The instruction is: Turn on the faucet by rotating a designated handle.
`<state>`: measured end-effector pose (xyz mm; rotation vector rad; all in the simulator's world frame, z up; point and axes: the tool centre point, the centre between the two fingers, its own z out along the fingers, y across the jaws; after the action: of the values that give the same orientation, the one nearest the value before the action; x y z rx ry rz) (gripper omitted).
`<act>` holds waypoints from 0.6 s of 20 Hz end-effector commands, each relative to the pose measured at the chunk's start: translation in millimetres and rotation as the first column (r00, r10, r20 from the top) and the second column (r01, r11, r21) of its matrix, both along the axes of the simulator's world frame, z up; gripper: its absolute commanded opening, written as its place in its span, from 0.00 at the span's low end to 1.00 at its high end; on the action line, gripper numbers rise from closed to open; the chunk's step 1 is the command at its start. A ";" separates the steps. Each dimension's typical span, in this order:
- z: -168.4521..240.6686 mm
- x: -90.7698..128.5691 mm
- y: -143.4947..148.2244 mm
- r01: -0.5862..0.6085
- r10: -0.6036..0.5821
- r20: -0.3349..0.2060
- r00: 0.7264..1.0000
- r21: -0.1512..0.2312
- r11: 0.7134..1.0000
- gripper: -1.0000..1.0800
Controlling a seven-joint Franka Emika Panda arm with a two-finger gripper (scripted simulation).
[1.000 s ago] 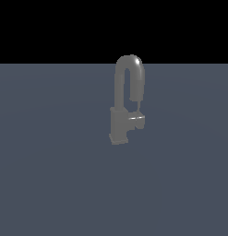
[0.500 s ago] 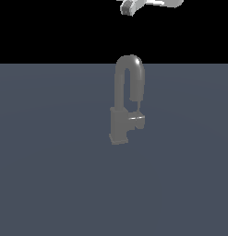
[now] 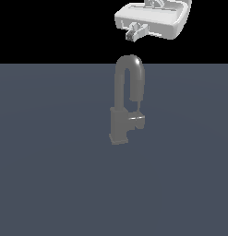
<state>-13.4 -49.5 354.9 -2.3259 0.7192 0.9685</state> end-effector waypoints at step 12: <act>-81.1 42.0 -22.8 0.217 -0.172 -0.252 0.952 0.163 0.962 0.00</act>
<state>24.7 -69.9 284.1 -2.0014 0.8729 1.1557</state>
